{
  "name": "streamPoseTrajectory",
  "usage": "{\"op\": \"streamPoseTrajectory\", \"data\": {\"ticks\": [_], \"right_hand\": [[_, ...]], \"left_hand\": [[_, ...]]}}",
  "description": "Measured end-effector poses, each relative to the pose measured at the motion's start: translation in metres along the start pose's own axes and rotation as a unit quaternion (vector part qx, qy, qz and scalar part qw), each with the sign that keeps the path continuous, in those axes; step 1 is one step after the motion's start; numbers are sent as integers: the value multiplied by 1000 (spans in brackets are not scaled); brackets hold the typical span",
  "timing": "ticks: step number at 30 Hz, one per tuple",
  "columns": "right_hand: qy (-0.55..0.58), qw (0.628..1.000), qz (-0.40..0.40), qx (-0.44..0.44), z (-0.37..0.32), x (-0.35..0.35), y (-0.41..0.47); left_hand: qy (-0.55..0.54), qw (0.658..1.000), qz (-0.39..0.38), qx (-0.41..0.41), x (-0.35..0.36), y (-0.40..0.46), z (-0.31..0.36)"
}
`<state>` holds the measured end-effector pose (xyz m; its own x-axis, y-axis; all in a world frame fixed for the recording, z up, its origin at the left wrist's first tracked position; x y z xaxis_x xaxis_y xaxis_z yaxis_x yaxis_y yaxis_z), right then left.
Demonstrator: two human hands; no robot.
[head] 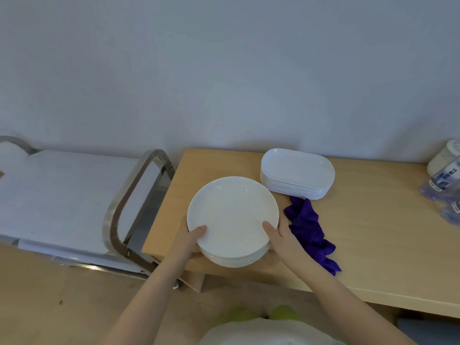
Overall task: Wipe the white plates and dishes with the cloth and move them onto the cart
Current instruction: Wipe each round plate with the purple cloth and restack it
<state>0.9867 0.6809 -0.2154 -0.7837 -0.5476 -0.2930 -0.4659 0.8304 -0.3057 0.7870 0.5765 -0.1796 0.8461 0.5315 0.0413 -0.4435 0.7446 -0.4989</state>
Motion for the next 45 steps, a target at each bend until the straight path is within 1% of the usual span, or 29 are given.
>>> {"op": "streamPoseTrajectory", "data": {"ticks": [5,14,20,24,28,36,42,45], "right_hand": [[7,1000,-3,16,1,1,0],[7,1000,7,21,-2,-1,2],[15,999,22,25,-9,1,12],[32,998,46,28,-19,7,21],[63,995,64,41,-32,13,34],[87,992,78,52,-53,24,61],[99,991,83,42,-64,32,80],[106,989,83,54,-68,36,90]], "left_hand": [[-21,999,35,-31,2,-5,-6],[-26,996,85,-24,1,5,-11],[-26,996,78,-22,-5,15,-8],[-12,998,65,-9,-14,27,1],[-2,999,38,7,-22,44,13],[0,1000,13,9,-37,82,36],[20,1000,2,10,-45,110,54],[19,1000,-5,8,-50,122,60]]}}
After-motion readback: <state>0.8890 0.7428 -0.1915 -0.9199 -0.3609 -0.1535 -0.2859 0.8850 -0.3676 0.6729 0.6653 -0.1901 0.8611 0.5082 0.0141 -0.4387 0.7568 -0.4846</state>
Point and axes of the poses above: each hand's wrist, its own y-axis towards the middle knuckle, its own x-axis out of the palm, z = x × y, the point moved 2 cm from there along y, towards the middle knuckle, and after that the axes turned 6 degrees about -y, right-handed, at the moved point
